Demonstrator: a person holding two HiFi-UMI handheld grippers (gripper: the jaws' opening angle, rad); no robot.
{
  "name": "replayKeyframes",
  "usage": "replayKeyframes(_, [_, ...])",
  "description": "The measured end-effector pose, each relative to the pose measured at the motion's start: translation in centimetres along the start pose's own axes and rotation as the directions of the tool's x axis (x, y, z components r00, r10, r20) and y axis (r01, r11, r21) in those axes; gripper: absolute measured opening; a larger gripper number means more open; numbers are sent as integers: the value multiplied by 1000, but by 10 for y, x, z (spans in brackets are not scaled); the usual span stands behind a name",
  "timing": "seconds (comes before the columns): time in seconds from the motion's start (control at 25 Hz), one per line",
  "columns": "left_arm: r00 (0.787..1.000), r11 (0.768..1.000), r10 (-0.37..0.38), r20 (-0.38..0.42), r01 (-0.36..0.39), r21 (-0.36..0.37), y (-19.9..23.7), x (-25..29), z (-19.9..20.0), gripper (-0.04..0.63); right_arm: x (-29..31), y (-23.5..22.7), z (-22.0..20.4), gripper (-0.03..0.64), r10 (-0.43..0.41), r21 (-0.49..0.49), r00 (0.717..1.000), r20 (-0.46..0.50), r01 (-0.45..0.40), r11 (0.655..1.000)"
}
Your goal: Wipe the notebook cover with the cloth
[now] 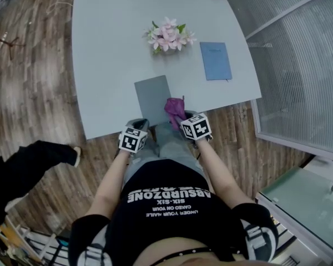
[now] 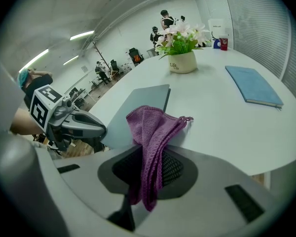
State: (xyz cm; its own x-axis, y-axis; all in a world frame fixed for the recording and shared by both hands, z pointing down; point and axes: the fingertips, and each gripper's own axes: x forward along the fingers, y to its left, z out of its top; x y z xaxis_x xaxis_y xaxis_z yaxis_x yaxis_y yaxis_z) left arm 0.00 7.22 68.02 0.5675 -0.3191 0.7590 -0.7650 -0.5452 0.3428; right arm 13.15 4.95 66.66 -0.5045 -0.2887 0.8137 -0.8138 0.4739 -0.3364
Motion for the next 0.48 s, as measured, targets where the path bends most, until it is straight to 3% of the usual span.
replayKeyframes(0.48, [998, 998, -63, -6, 63, 25, 2, -2, 0, 14, 2, 2, 3, 79, 0, -9, 1000, -13, -1, 1000])
